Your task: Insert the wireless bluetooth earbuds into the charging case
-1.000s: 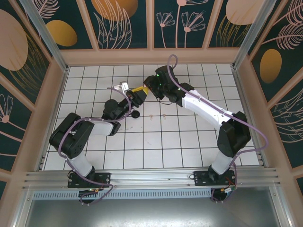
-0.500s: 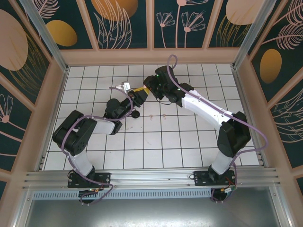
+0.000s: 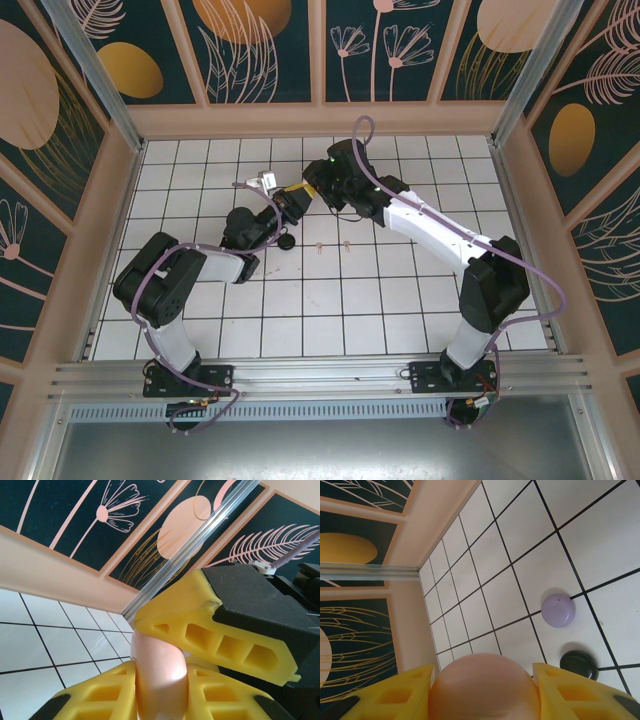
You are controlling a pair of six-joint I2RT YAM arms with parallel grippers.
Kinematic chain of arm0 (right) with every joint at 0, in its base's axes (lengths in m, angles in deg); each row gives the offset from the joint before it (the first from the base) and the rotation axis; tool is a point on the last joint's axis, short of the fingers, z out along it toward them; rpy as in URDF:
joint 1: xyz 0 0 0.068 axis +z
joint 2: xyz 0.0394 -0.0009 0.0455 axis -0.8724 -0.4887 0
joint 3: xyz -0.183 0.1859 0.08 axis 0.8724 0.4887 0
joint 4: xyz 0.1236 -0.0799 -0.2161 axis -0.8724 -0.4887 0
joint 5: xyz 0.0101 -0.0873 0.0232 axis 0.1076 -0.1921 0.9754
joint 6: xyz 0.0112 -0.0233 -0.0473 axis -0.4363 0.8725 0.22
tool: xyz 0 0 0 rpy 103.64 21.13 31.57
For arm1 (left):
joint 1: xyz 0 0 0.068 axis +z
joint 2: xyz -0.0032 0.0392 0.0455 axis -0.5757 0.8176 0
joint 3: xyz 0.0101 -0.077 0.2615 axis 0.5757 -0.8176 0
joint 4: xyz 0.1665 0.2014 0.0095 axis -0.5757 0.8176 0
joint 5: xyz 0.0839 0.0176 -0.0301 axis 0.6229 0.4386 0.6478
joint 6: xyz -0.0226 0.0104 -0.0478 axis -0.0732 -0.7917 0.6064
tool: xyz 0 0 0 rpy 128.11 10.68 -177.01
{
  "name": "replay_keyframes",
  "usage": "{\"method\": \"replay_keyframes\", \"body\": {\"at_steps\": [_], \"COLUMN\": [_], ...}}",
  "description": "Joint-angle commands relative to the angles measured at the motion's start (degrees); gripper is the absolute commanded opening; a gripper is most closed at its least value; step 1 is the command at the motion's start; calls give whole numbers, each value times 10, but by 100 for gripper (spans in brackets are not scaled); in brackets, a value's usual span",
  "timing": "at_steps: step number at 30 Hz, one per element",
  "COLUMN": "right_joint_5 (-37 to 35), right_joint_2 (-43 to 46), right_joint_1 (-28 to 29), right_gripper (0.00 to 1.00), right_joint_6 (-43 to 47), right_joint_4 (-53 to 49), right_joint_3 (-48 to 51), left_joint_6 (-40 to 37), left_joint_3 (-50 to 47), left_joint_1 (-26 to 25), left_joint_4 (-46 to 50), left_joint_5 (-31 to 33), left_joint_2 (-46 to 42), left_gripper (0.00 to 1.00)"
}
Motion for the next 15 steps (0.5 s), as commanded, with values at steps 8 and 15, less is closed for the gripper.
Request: {"method": "replay_keyframes", "body": {"at_steps": [8, 15], "right_joint_5": [16, 12], "right_joint_2": [31, 37], "right_joint_1": [5, 0], "right_gripper": [28, 58], "right_joint_6": [-11, -12], "right_joint_4": [31, 35], "right_joint_3": [6, -1], "left_joint_6": [10, 15], "left_joint_3": [21, 20], "left_joint_1": [-8, -10], "left_joint_4": [-38, -45], "left_joint_5": [-17, -14], "left_joint_2": [18, 21], "left_gripper": [5, 0]}}
